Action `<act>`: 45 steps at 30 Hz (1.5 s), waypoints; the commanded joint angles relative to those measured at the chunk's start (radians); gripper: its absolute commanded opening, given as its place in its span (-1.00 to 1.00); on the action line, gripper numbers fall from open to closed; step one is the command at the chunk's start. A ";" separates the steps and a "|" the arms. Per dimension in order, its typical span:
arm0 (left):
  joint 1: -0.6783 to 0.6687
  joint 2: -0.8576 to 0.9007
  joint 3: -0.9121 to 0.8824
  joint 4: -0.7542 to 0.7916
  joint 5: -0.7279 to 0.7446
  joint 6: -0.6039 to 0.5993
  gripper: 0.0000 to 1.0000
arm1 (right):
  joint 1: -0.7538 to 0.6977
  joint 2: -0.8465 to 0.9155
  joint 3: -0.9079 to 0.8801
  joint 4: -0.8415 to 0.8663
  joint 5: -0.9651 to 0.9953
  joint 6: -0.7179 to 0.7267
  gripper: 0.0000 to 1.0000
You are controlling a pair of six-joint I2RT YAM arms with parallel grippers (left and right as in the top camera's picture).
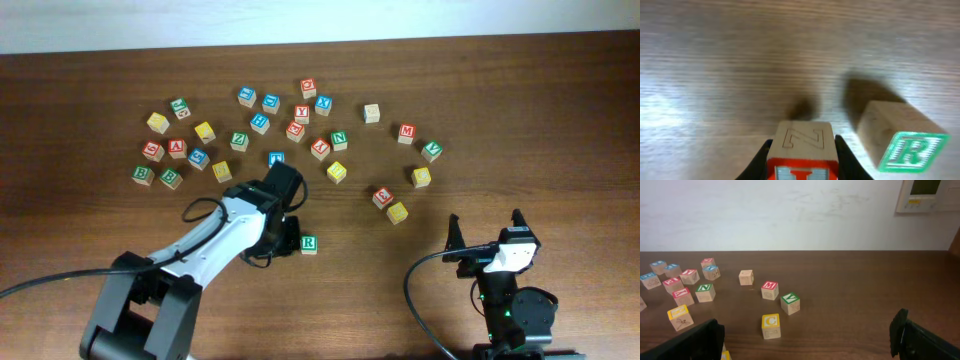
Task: Spell out ICRA
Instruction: 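Carry the red I block to the front, left of R, then lower the I block, open the left gripper and lift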
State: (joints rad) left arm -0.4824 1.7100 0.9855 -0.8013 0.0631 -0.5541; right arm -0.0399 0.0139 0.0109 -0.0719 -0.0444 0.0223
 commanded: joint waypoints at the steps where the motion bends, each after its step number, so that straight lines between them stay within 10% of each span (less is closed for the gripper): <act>1: -0.004 0.008 0.012 -0.030 -0.024 0.002 -0.66 | -0.006 -0.007 -0.005 -0.006 0.004 0.004 0.97; 24: -0.126 0.008 0.012 0.117 0.141 -0.022 -0.67 | -0.006 -0.007 -0.005 -0.006 0.004 0.004 0.97; 35: 0.019 0.008 0.012 0.021 -0.149 0.090 -0.65 | -0.006 -0.007 -0.005 -0.006 0.004 0.004 0.97; 45: 0.018 0.008 0.012 -0.051 -0.065 0.099 -0.53 | -0.006 -0.006 -0.005 -0.006 0.004 0.004 0.97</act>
State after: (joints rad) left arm -0.4652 1.7100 0.9874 -0.8497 -0.0502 -0.4637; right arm -0.0399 0.0139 0.0109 -0.0719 -0.0444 0.0227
